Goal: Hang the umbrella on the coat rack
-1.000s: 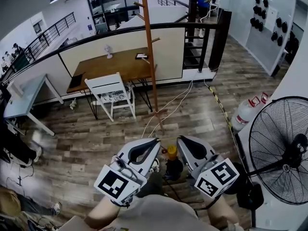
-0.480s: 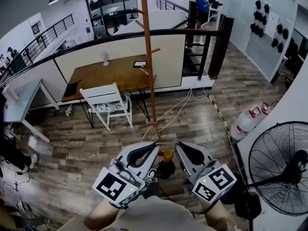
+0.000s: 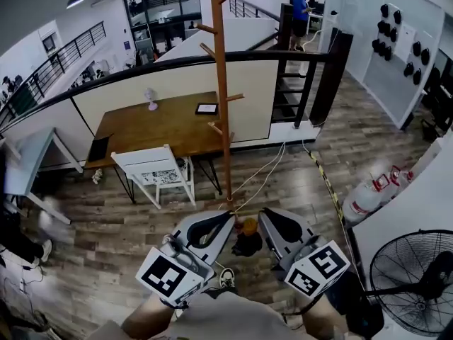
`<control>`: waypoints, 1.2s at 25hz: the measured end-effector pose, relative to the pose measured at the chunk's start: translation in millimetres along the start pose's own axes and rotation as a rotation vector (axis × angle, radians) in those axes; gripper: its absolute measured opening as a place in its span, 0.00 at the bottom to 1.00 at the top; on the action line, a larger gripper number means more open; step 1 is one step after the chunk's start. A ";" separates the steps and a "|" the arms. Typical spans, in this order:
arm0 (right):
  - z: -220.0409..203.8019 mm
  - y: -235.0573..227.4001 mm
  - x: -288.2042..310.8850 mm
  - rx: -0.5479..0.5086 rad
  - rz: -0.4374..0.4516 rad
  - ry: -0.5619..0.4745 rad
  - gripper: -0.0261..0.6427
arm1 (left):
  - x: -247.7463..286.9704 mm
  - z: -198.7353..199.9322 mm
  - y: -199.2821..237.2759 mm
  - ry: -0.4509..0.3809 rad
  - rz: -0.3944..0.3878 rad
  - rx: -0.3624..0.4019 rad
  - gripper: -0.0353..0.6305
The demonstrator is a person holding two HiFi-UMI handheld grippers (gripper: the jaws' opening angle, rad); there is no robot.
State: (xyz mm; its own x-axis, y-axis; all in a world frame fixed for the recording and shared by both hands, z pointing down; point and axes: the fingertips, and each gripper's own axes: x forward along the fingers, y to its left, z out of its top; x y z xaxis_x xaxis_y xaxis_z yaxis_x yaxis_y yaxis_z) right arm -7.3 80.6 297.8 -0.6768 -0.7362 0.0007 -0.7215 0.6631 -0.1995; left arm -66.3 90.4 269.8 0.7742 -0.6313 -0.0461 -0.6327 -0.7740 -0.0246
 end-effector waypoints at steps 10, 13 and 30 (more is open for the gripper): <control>19.2 -63.3 99.7 -0.001 -0.023 -0.042 0.05 | 59.5 0.7 103.9 -0.023 -0.029 0.024 0.05; 19.6 -80.3 119.3 0.000 -0.026 -0.034 0.05 | 75.2 -2.5 124.0 -0.027 -0.019 0.018 0.05; 31.8 -186.7 221.7 0.011 0.091 0.011 0.05 | 175.1 -18.4 230.5 0.004 0.079 0.003 0.05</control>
State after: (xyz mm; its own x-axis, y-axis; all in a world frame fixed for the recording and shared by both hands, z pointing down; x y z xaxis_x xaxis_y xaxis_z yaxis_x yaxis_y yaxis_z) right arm -17.9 -210.8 304.0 -0.7408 -0.6717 -0.0070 -0.6556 0.7253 -0.2100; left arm -76.2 -199.4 274.4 0.7221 -0.6904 -0.0443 -0.6916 -0.7218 -0.0243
